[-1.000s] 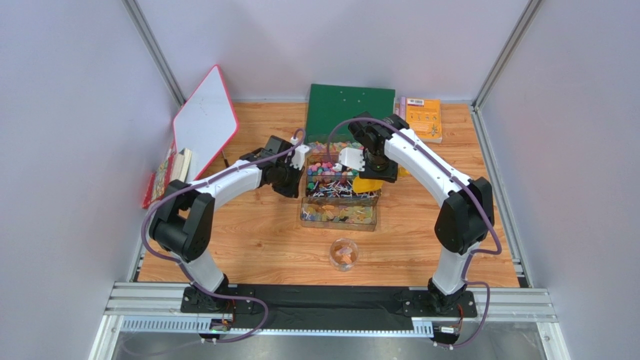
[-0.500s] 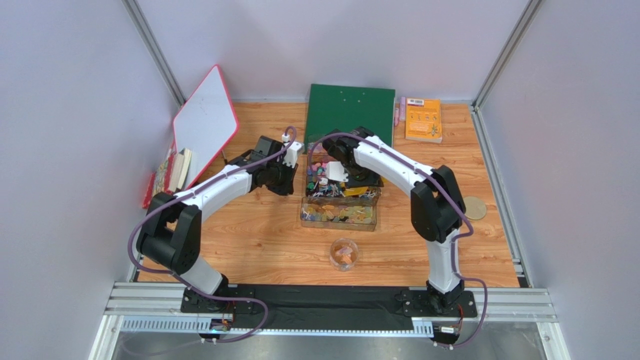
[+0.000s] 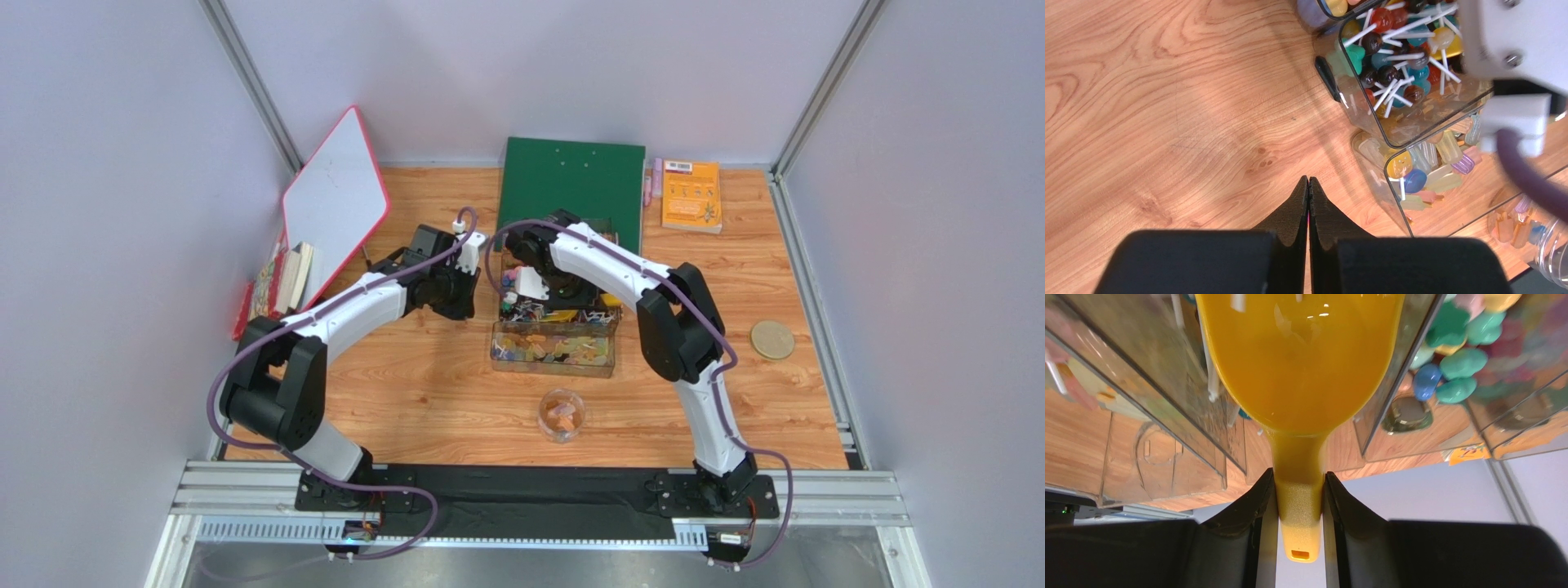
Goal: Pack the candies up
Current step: Scoop the fake candies from the storage box.
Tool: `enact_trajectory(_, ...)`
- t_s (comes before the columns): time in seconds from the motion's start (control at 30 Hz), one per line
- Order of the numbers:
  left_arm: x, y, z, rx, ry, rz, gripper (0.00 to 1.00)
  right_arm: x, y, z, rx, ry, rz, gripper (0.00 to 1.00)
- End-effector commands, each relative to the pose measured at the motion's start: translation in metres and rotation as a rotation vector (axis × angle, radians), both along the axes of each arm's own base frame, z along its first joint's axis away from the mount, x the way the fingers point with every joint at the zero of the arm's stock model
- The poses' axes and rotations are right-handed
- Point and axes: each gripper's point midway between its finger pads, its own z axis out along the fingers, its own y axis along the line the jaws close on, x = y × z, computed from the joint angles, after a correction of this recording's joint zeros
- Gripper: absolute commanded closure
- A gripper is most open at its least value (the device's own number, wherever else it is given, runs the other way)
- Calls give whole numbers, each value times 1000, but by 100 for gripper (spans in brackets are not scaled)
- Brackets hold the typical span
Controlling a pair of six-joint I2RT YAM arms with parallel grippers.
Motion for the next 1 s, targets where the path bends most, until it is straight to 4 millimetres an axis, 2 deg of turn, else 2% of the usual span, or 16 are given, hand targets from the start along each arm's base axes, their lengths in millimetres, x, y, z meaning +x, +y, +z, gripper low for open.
enact_trajectory(0.0,9,2,17,-30,-67,31,100,-28,-9,23,-143,139,37,100)
enact_trajectory(0.13,10,7,19,-25,-82,45,100,-22,9,13,-124,141,59,100)
enact_trajectory(0.23,11,12,20,-16,-89,57,100,-26,15,6,-95,166,39,100)
enact_trajectory(0.63,16,24,19,22,-74,78,100,-61,31,-23,144,405,-160,100)
enact_trajectory(0.77,19,25,17,26,-61,71,100,-57,35,-29,214,436,-183,100)
enact_trajectory(0.97,27,21,0,40,-2,71,100,-50,48,-38,304,434,-173,100)
